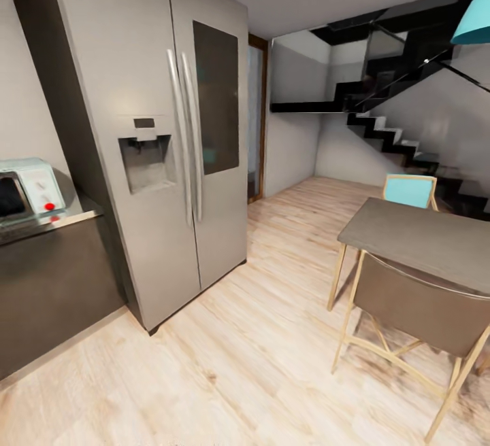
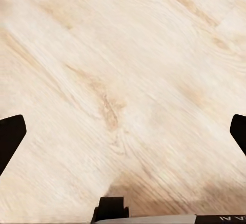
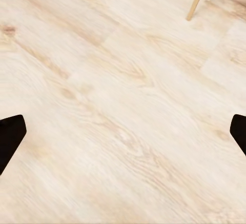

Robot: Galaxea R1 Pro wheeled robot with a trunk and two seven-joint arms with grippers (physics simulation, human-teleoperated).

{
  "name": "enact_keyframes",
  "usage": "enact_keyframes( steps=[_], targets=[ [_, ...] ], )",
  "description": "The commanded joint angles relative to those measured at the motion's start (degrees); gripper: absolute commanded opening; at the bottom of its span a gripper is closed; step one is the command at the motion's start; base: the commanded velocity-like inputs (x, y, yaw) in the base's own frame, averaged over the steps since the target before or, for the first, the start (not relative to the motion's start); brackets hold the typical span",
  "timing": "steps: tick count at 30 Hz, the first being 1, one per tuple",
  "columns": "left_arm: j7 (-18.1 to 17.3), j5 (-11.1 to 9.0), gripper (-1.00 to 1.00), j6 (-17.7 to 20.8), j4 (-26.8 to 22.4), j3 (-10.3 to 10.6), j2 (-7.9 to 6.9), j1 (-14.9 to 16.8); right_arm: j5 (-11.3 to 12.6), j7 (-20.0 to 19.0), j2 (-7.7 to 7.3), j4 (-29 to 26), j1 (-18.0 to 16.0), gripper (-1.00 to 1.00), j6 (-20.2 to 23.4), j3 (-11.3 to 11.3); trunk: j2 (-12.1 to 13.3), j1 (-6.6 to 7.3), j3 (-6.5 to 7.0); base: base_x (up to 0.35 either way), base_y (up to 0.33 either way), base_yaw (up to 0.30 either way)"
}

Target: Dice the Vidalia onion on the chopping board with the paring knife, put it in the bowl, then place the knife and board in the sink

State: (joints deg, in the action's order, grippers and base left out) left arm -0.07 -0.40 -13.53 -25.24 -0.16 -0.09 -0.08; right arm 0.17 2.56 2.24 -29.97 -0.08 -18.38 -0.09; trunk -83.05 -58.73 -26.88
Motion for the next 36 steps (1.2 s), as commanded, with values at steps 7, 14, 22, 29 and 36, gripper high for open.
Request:
enact_keyframes(
  steps=[7, 14, 22, 29, 36],
  targets=[
    [0.0, 0.0, 1.00, -0.1, 0.4, 0.0, 0.00, 0.0, 0.0, 0.2, 0.05, 0.0, 0.0, 1.00, -0.2, 0.0, 0.0, 0.00, -0.04, -0.007, 0.006, 0.287],
    [0.0, -0.1, 1.00, -0.1, 0.5, -0.1, 0.00, 0.0, 0.0, 0.2, 0.05, 0.0, 0.0, 1.00, -0.2, 0.0, 0.0, 0.00, -0.04, -0.192, 0.159, 0.287],
    [-0.1, 0.0, 1.00, -0.1, 1.2, -0.1, 0.00, 0.0, 0.0, 0.2, 0.05, 0.1, 0.0, 1.00, -0.2, 0.0, 0.0, 0.00, -0.04, -0.097, 0.098, 0.287],
    [-0.1, 0.0, 1.00, -0.1, 1.4, -0.1, 0.00, 0.0, -0.1, 0.2, 0.05, 0.1, 0.0, 1.00, -0.2, 0.0, 0.0, 0.00, -0.04, -0.004, 0.005, 0.287],
    [-0.2, 0.0, 1.00, -0.1, 1.4, 0.0, 0.00, 0.0, -0.1, 0.2, 0.05, 0.1, 0.0, 1.00, -0.2, 0.0, 0.0, 0.00, -0.04, 0.000, 0.000, 0.287]
  ],
)
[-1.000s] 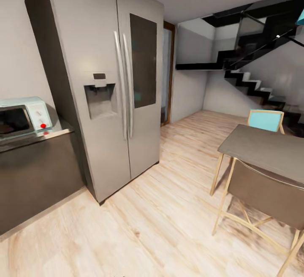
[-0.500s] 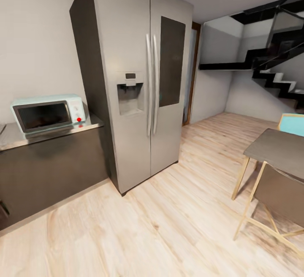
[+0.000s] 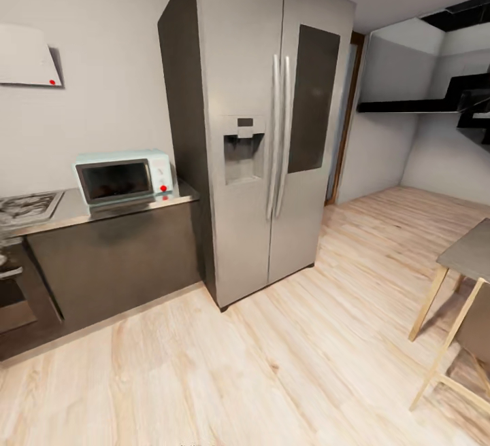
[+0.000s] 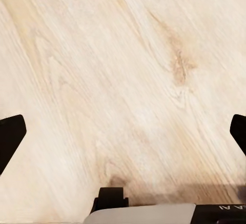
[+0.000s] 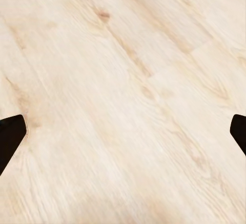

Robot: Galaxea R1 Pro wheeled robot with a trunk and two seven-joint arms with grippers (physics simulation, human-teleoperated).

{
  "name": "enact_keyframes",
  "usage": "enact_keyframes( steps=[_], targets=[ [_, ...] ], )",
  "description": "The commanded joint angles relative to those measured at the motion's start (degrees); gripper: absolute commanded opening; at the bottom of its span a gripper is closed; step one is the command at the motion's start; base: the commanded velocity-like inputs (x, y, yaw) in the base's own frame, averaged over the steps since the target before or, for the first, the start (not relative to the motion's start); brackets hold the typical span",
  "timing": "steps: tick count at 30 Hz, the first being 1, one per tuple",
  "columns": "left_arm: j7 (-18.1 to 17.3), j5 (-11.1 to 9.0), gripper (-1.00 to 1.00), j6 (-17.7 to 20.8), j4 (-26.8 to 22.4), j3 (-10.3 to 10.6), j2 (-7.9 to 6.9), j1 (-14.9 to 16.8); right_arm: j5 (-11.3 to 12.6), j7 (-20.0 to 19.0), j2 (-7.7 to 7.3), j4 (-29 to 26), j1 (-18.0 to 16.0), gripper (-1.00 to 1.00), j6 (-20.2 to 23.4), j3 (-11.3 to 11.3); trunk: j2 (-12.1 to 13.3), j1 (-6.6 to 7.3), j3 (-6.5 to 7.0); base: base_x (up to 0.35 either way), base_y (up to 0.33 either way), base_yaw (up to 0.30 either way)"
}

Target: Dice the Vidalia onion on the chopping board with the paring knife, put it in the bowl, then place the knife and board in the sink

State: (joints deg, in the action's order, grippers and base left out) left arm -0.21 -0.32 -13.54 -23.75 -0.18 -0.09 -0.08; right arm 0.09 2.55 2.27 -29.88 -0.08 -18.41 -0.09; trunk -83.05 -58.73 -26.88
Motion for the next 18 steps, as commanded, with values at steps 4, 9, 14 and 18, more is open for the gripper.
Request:
enact_keyframes(
  steps=[4, 9, 14, 18],
  targets=[
    [0.0, 0.0, 1.00, -0.1, -0.1, 0.0, 0.00, 0.0, 0.0, 0.2, 0.02, 0.0, 0.0, 1.00, -0.1, 0.0, 0.0, 0.00, -0.05, 0.000, 0.000, 0.287],
    [0.0, 0.0, 1.00, -0.1, -0.1, 0.0, 0.00, 0.0, 0.0, 0.2, 0.02, 0.0, 0.0, 1.00, -0.1, 0.0, 0.0, 0.00, -0.05, 0.000, 0.000, 0.287],
    [0.0, 0.0, 1.00, -0.1, -0.1, 0.0, 0.00, 0.0, 0.0, 0.2, 0.02, 0.0, 0.0, 1.00, -0.1, 0.0, 0.0, 0.00, -0.05, 0.000, 0.000, 0.287],
    [0.0, 0.0, 1.00, -0.1, -0.1, 0.0, 0.00, 0.0, 0.0, 0.2, 0.02, 0.0, 0.0, 1.00, -0.1, 0.0, 0.0, 0.00, -0.05, 0.000, 0.000, 0.287]
  ],
)
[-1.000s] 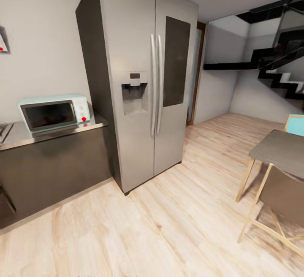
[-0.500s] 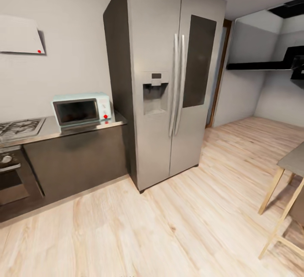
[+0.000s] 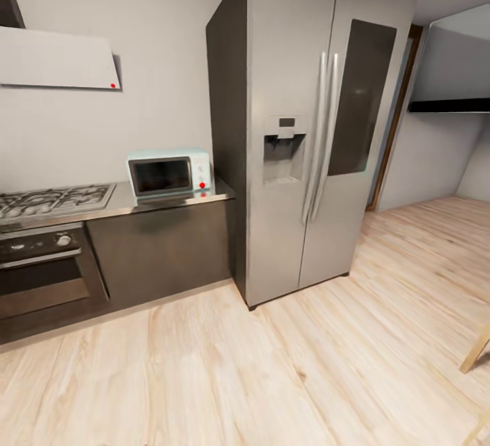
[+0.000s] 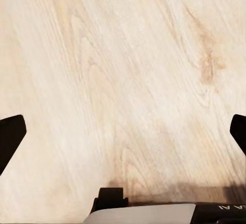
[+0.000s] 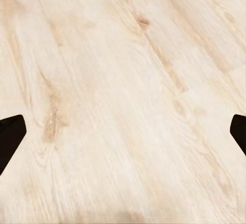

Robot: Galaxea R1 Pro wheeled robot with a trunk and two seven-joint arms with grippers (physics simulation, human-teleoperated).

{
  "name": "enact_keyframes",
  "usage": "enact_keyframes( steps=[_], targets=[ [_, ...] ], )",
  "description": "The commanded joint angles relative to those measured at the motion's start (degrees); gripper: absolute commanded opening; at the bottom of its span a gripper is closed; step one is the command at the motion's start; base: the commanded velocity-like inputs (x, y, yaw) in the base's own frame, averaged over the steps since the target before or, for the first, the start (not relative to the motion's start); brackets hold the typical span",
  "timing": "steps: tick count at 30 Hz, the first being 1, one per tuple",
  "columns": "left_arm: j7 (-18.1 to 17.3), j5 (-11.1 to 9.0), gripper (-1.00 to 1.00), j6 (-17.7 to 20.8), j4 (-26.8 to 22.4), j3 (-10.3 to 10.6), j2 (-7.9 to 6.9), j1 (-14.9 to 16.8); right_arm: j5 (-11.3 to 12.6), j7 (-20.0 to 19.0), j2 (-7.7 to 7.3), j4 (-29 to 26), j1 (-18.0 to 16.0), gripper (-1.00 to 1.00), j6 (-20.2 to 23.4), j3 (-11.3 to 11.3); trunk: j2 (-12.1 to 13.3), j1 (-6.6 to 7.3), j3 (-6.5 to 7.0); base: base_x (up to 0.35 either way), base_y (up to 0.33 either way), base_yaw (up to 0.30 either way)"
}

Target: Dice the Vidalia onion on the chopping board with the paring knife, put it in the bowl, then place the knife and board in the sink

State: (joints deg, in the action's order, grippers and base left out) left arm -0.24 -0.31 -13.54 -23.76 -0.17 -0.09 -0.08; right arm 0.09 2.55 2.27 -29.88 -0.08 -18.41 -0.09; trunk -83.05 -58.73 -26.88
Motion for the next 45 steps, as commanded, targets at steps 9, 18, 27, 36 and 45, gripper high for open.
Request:
enact_keyframes(
  steps=[9, 18, 27, 36, 45],
  targets=[
    [0.0, 0.0, 1.00, -0.1, 0.0, 0.0, 0.00, 0.0, 0.0, 0.2, 0.02, 0.0, 0.0, 1.00, -0.1, 0.0, 0.0, 0.00, -0.05, 0.000, 0.000, 0.287],
    [0.0, 0.0, 1.00, -0.1, 0.0, 0.0, 0.00, 0.0, 0.0, 0.2, 0.02, 0.0, 0.0, 1.00, -0.2, 0.0, 0.0, 0.00, -0.05, 0.000, 0.000, 0.287],
    [0.0, 0.0, 1.00, -0.1, 0.0, 0.0, 0.00, 0.0, 0.0, 0.2, 0.02, 0.0, 0.0, 1.00, -0.1, 0.0, 0.0, 0.00, -0.05, 0.000, 0.000, 0.287],
    [0.0, 0.0, 1.00, -0.1, 0.0, 0.0, 0.00, 0.0, 0.0, 0.2, 0.02, 0.0, 0.0, 1.00, -0.1, 0.0, 0.0, 0.00, -0.05, 0.000, 0.000, 0.287],
    [0.0, 0.0, 1.00, -0.1, 0.0, 0.0, 0.00, 0.0, 0.0, 0.2, 0.02, 0.0, 0.0, 1.00, -0.1, 0.0, 0.0, 0.00, -0.05, 0.000, 0.000, 0.287]
  ],
)
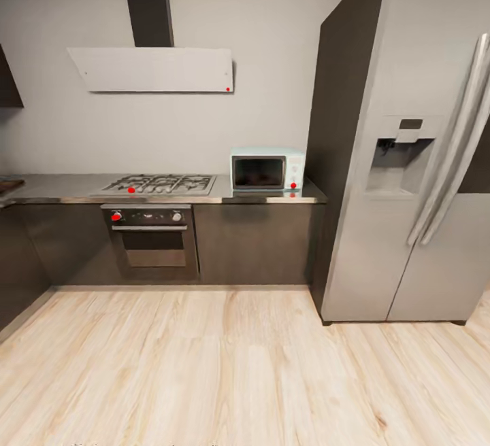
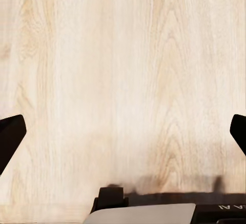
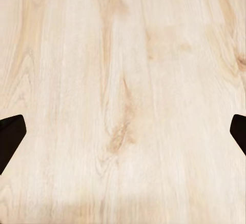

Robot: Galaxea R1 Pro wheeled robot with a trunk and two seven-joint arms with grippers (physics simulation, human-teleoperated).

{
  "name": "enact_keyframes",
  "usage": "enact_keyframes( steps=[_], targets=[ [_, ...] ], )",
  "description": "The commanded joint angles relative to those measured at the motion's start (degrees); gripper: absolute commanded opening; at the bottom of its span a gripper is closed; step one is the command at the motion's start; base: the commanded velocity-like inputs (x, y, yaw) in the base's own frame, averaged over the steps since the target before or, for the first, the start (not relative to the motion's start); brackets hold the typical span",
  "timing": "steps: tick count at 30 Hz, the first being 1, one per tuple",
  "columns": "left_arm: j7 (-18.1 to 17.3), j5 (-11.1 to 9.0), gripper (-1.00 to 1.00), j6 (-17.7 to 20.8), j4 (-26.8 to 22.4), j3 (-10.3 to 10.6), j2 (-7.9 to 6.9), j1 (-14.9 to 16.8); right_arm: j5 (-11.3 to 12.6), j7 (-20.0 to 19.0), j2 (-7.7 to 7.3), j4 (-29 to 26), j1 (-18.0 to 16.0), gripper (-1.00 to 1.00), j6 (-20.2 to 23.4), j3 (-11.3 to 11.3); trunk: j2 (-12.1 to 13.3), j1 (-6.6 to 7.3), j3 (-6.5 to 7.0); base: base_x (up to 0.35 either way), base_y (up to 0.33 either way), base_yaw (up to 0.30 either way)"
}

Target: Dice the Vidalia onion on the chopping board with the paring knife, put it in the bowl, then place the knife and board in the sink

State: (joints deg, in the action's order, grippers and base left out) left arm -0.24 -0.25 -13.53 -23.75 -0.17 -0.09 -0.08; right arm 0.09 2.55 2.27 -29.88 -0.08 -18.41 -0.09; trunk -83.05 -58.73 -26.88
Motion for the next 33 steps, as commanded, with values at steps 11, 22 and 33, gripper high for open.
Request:
enact_keyframes(
  steps=[11, 22, 33],
  targets=[
    [0.0, 0.0, 1.00, -0.1, 0.0, 0.0, 0.00, 0.0, 0.0, 0.2, 0.02, 0.0, 0.0, 1.00, -0.2, 0.0, 0.0, 0.00, -0.05, 0.000, 0.000, 0.287],
    [0.0, 0.0, 1.00, -0.1, 0.0, 0.0, 0.00, 0.0, 0.0, 0.2, 0.02, 0.0, 0.0, 1.00, -0.1, 0.0, 0.0, 0.00, -0.05, 0.000, 0.000, 0.287],
    [0.0, 0.0, 1.00, -0.1, -0.1, 0.0, 0.00, 0.0, 0.0, 0.2, 0.02, 0.0, 0.0, 1.00, -0.2, 0.1, 0.0, 0.00, -0.05, 0.000, 0.000, 0.287]
  ],
)
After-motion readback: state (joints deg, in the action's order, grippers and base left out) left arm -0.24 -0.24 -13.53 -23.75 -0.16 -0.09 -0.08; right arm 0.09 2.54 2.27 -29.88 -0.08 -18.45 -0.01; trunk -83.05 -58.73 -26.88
